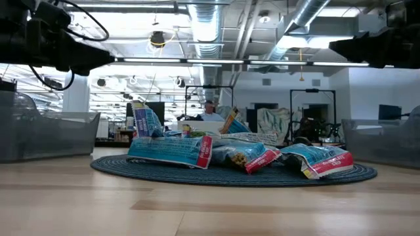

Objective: Pick and place Granola Bars by type
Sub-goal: Put the blue granola bar into the left black bin

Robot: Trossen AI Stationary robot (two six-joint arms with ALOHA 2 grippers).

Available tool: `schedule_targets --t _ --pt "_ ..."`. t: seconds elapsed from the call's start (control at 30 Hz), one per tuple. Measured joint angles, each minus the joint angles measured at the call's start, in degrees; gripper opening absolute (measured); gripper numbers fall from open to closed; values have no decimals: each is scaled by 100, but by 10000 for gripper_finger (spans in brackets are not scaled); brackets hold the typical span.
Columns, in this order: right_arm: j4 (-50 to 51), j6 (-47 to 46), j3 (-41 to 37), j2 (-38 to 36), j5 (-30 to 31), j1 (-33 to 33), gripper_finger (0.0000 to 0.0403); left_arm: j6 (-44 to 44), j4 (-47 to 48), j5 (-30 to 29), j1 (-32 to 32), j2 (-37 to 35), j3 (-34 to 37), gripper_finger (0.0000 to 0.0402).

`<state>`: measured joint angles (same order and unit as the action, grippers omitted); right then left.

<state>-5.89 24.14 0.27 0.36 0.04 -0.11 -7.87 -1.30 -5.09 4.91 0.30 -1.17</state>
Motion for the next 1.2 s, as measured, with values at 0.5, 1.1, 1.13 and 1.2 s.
schedule_targets --t 0.5,1.1,1.13,1.2 --pt "-91 -1907 30 0 -14 10 134 -436 121 9 0 -3 -22 164" --pt "-131 -1924 96 0 155 -52 134 471 34 -225 0 -3 -22 164" --pt "-129 -1923 96 0 155 -52 134 467 12 -402 0 -3 -24 164" --pt "-135 -1923 96 0 155 -52 134 432 -48 -733 0 -3 -24 164"
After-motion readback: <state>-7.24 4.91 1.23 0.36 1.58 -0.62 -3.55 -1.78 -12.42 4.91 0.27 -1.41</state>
